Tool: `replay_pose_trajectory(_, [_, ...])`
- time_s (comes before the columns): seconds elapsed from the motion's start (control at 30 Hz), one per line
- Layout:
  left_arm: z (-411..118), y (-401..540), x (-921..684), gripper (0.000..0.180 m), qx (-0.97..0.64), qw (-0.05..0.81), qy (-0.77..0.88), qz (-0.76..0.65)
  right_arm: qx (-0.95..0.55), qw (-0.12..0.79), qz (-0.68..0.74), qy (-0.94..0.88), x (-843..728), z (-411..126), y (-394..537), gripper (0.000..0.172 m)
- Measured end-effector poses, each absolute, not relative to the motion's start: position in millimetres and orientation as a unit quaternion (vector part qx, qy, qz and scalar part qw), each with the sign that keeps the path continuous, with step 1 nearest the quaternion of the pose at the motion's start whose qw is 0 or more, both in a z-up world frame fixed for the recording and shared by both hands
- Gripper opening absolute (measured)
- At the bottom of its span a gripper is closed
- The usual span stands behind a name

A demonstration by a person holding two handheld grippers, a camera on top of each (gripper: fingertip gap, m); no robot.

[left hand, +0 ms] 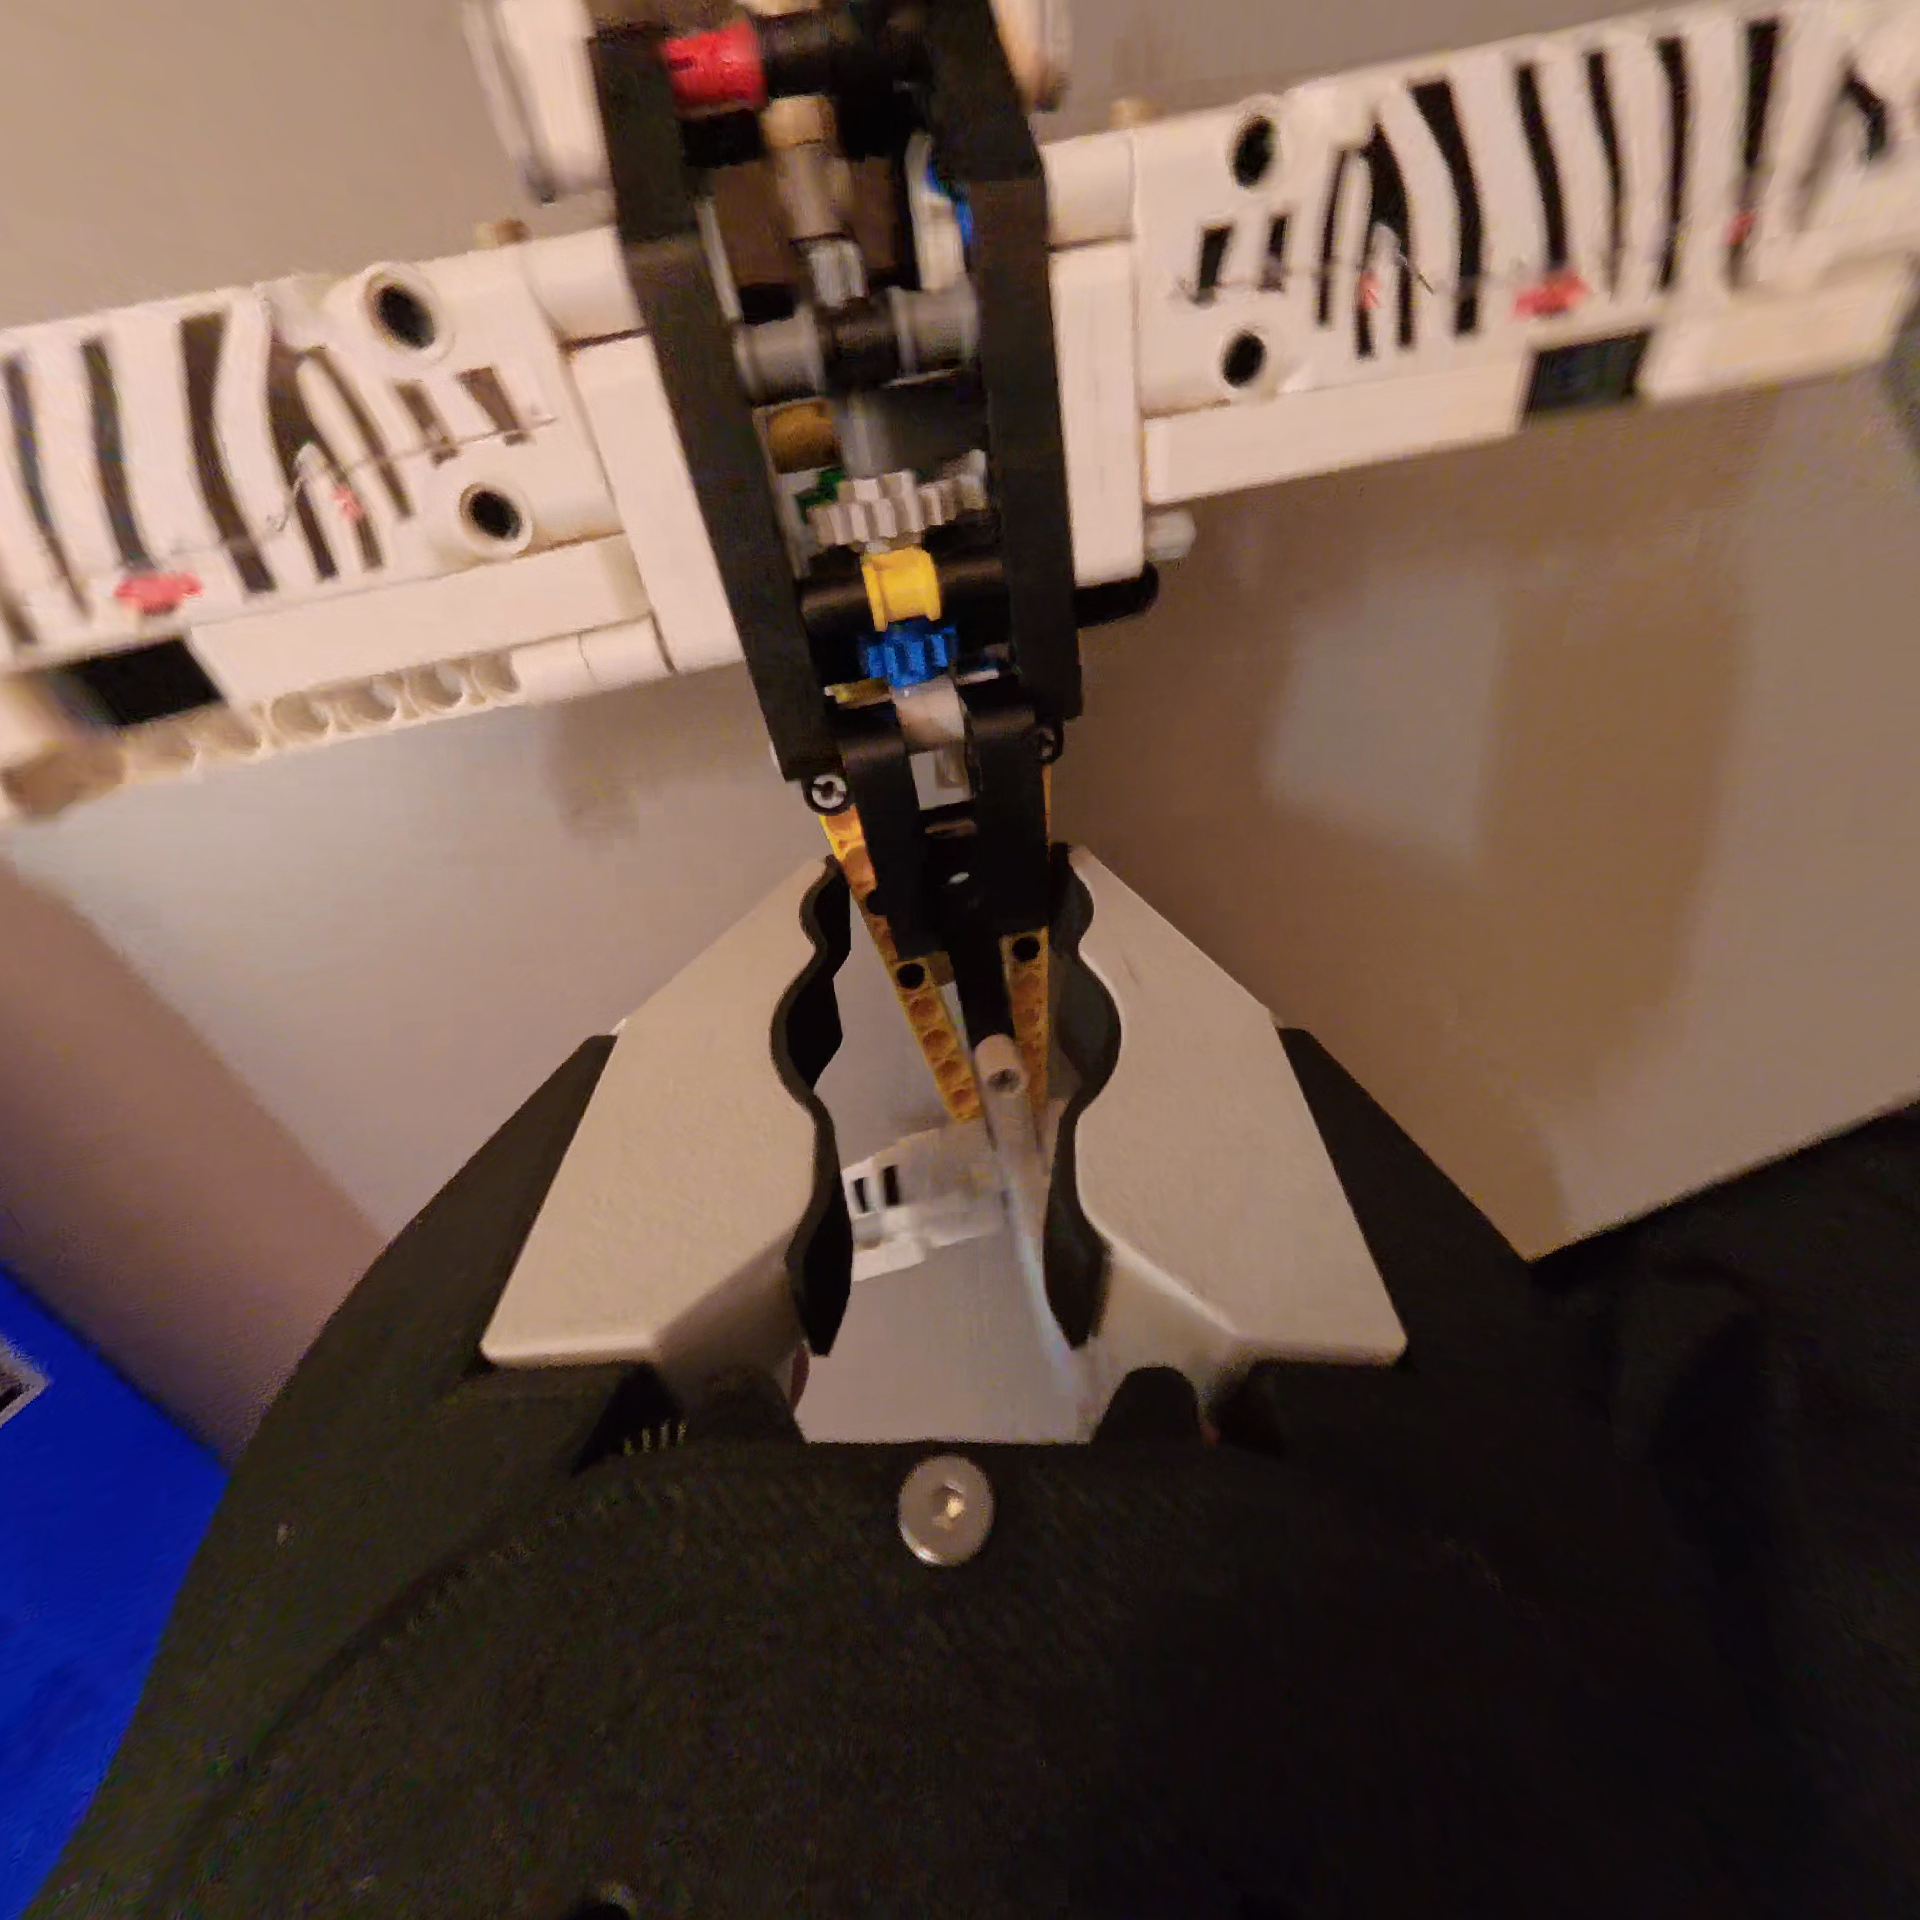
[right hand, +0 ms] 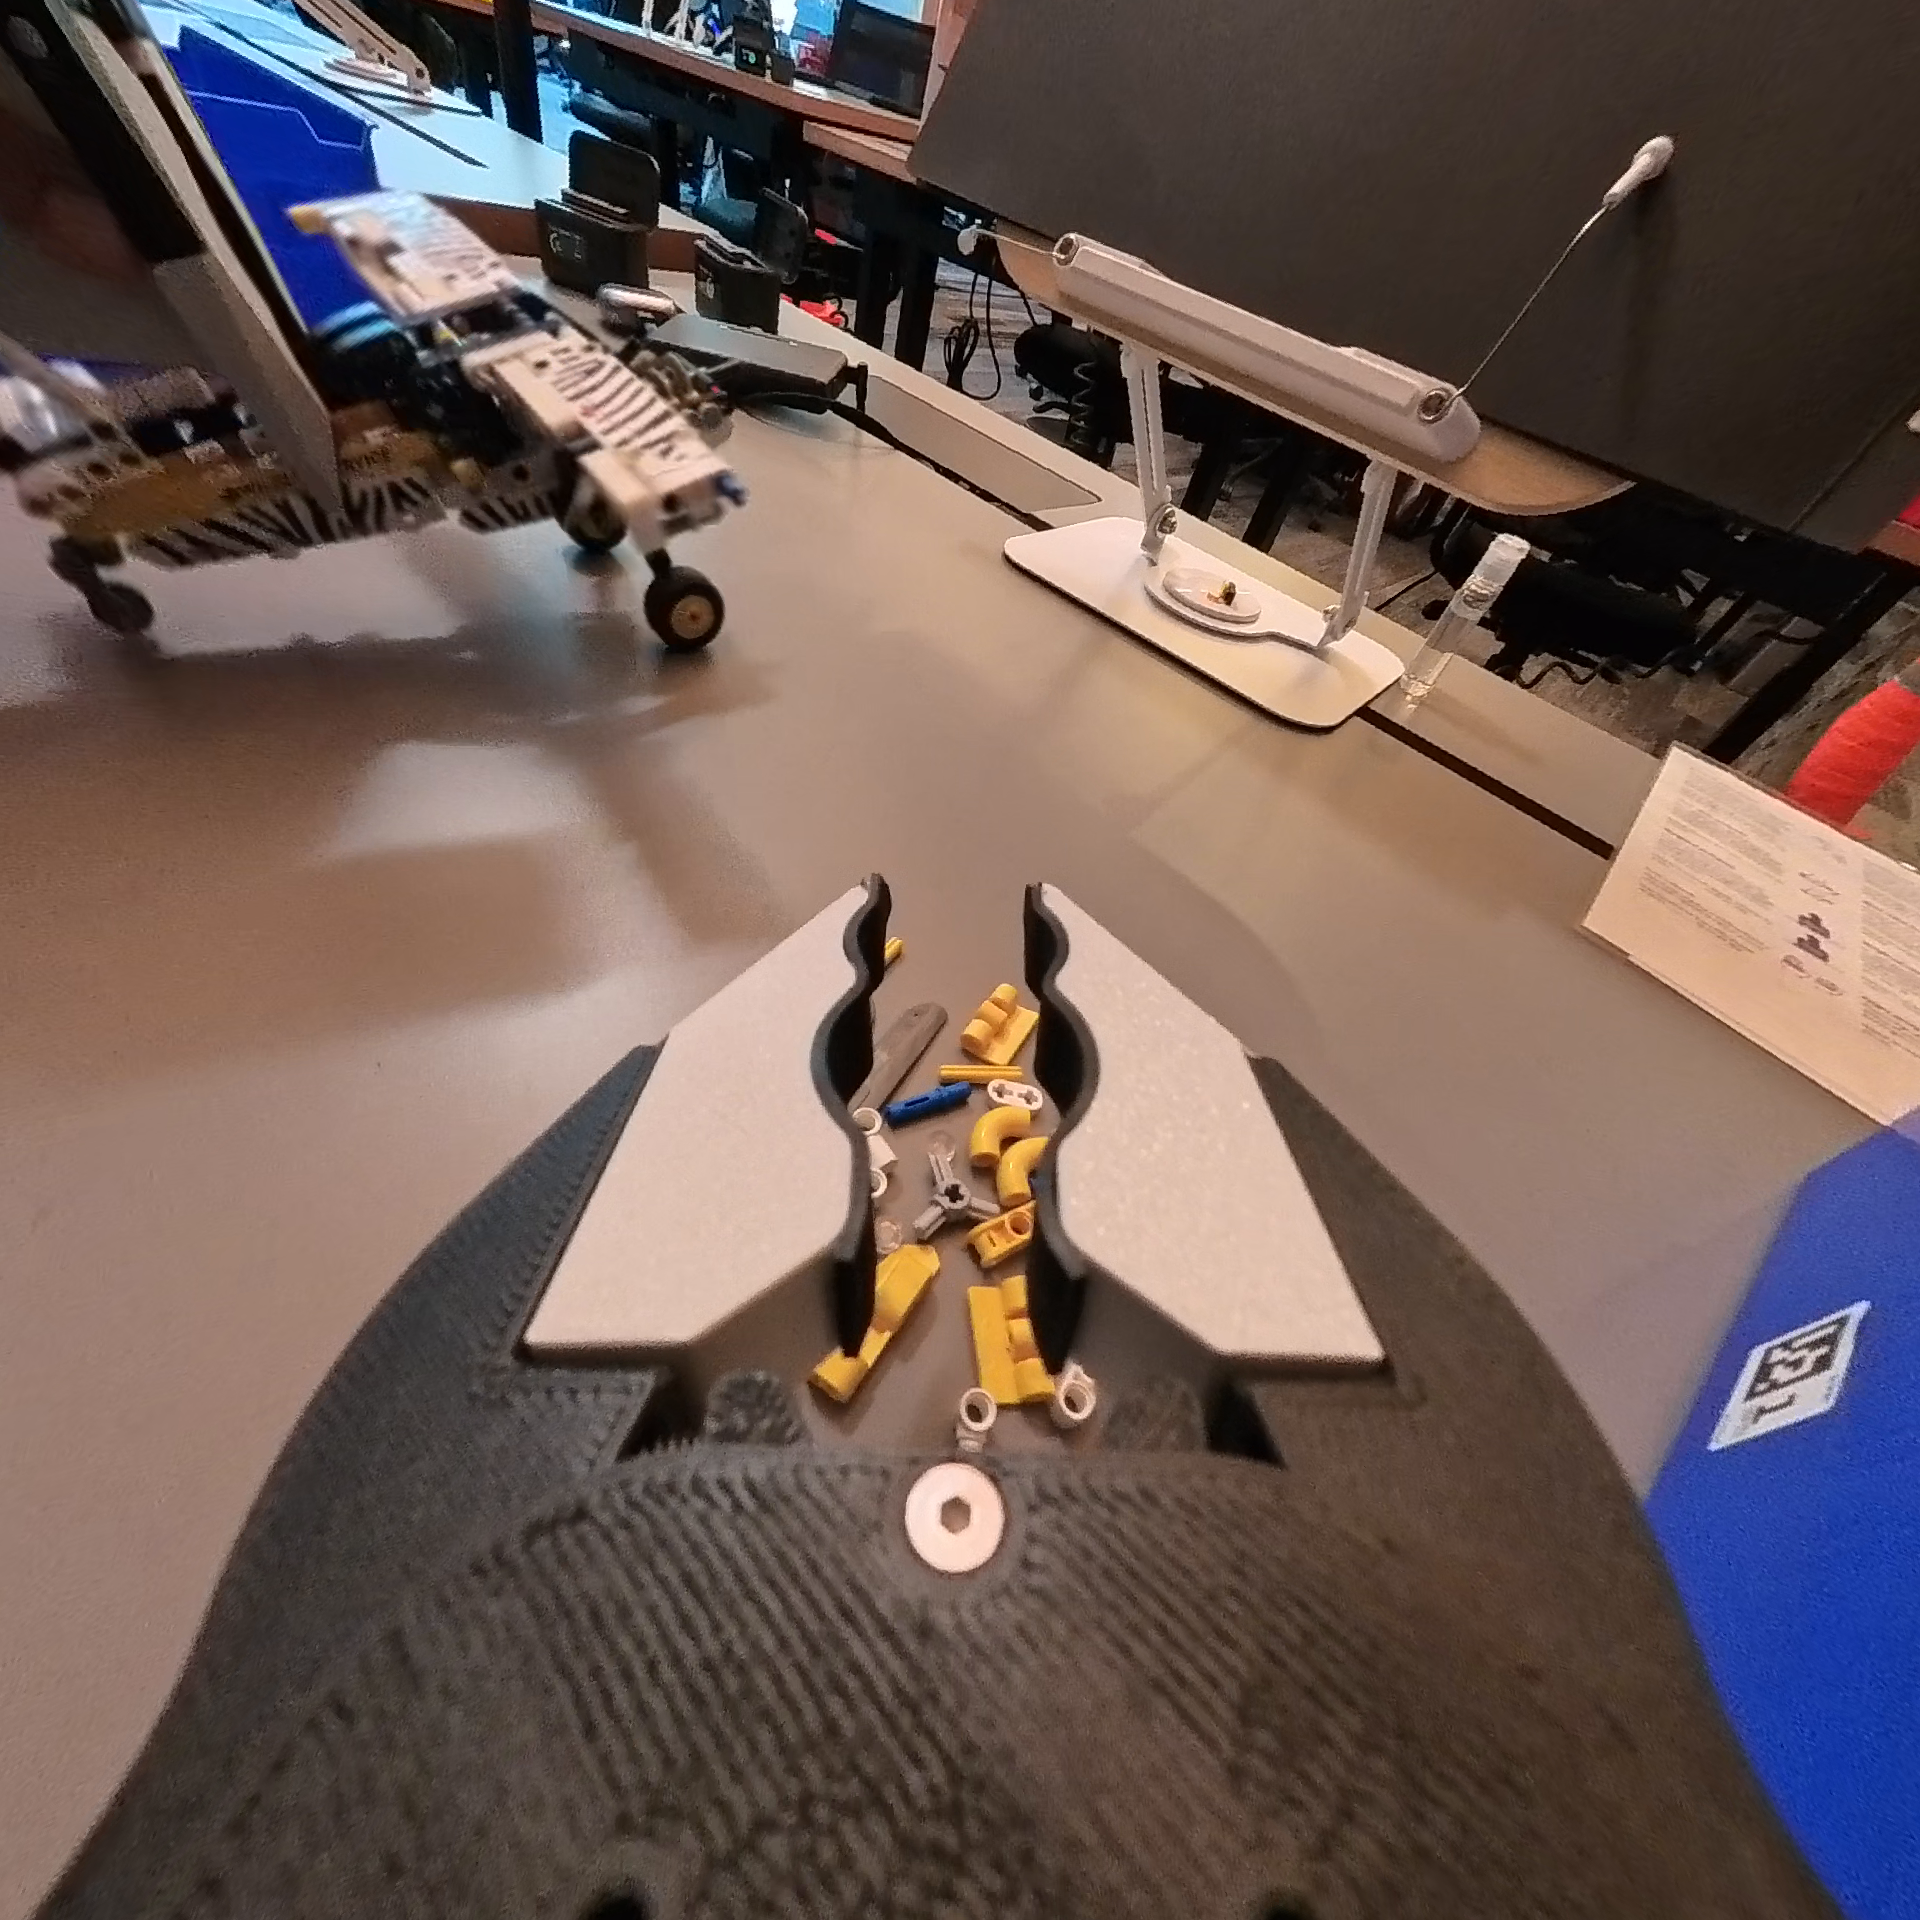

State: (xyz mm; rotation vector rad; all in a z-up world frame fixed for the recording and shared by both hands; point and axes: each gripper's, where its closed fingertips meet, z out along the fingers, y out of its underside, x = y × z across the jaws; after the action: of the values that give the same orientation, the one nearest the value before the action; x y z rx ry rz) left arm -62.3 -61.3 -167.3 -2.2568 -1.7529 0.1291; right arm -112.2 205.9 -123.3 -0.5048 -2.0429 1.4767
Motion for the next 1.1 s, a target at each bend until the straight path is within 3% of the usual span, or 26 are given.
replay_pose_trajectory(0.3, [-154.6, -40.5, -42.8, 0.046, -0.789, 0.200, -0.581, -0.019, -0.189, 0.280, 0.553, -0.762, -112.7, -122.7, 206.1, 0.025])
replay_pose_trajectory(0.57, [-102.1, -24.8, -43.4, 0.049, -0.754, 0.373, -0.539, 0.036, -0.184, 0.287, 0.545, -0.766, -113.9, -124.2, 202.5, 0.025])
replay_pose_trajectory(0.67, [-86.8, -15.1, -53.4, 0.061, -0.763, 0.400, -0.497, 0.105, -0.194, 0.274, 0.563, -0.755, -115.5, -117.6, 199.3, 0.026])
replay_pose_trajectory(0.8, [-72.8, -14.5, -75.6, 0.064, -0.793, 0.363, -0.420, 0.253, -0.202, 0.253, 0.596, -0.735, -115.7, -102.8, 186.8, 0.035])
replay_pose_trajectory(0.93, [-37.2, -10.7, -97.3, 0.086, -0.773, 0.334, -0.297, 0.450, -0.161, 0.281, 0.677, -0.660, -113.1, -50.2, 167.0, 0.062])
replay_pose_trajectory(0.97, [-20.3, -12.2, -101.1, 0.085, -0.742, 0.324, -0.257, 0.528, -0.155, 0.308, 0.705, -0.620, -113.6, -29.3, 167.1, 0.063])
replay_pose_trajectory(1.03, [14.7, -5.4, -99.0, 0.047, -0.663, 0.315, -0.163, 0.659, -0.140, 0.361, 0.735, -0.556, -115.4, 3.8, 167.7, 0.048])
replay_pose_trajectory(1.1, [10.7, 4.5, -106.8, 0.044, -0.677, 0.335, -0.190, 0.627, -0.129, 0.383, 0.733, -0.547, -124.7, 17.6, 158.3, 0.044])
